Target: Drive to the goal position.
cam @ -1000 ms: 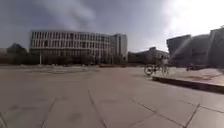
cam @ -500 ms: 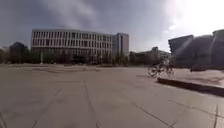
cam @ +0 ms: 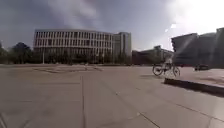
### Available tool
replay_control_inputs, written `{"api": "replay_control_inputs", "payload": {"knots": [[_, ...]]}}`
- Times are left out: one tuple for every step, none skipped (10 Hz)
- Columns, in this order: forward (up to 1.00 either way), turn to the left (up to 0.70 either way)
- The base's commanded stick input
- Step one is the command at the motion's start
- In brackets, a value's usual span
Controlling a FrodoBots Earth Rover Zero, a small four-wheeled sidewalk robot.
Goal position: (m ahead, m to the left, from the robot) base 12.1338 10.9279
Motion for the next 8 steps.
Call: {"api": "replay_control_inputs", "payload": {"knots": [[1.0,0.4],[1.0,0.4],[1.0,0.16],[1.0,0.0],[1.0,0.1],[1.0,0.23],[1.0,0.36],[1.0,0.4]]}}
